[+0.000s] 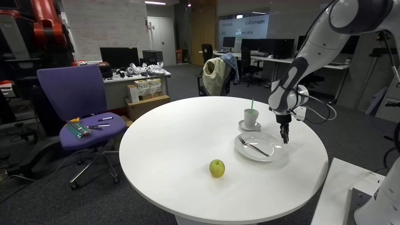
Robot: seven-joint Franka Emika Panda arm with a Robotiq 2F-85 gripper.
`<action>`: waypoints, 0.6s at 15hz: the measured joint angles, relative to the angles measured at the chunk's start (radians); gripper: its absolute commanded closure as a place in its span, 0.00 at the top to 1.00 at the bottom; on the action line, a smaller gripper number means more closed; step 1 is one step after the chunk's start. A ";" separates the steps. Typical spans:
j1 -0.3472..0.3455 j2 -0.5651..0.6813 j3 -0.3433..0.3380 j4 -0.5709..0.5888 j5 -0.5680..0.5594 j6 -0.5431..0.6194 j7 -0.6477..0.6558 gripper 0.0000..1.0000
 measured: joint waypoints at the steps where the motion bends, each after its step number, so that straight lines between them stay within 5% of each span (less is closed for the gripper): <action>1: 0.003 0.000 0.000 -0.003 -0.009 0.002 0.003 0.32; 9: 0.011 0.000 0.006 -0.017 -0.033 0.003 0.006 0.41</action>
